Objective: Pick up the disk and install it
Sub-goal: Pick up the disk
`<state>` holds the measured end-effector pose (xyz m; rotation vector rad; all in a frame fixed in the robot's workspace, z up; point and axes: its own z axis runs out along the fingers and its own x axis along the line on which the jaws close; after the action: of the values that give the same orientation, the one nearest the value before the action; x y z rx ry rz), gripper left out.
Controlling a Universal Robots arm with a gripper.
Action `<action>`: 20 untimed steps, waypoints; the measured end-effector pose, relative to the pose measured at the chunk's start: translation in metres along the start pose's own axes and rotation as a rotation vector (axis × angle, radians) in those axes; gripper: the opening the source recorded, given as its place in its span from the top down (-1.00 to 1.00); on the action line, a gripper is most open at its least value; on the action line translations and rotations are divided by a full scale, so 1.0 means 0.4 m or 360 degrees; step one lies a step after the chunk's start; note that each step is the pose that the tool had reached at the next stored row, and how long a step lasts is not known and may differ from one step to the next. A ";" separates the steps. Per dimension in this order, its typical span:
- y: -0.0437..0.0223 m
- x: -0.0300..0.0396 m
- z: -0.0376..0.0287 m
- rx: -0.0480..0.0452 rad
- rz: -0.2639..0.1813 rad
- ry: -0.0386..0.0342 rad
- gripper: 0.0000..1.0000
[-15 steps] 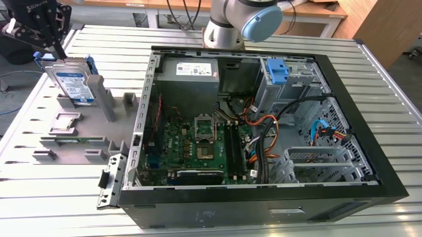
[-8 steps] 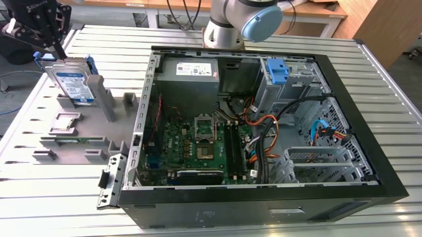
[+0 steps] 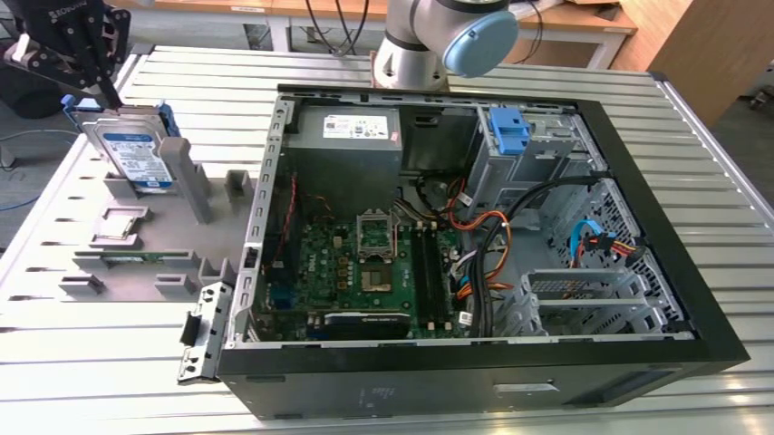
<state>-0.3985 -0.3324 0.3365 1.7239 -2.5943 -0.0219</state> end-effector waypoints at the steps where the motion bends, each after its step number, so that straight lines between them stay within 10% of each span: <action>1: 0.000 0.000 0.000 0.0000 -0.0007 0.0000 0.79; 10: 0.000 0.000 0.000 0.0000 -0.0027 0.0001 0.79; 20: 0.000 0.000 0.001 0.0004 -0.0261 0.0007 0.79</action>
<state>-0.3985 -0.3324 0.3362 1.9304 -2.4433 -0.0184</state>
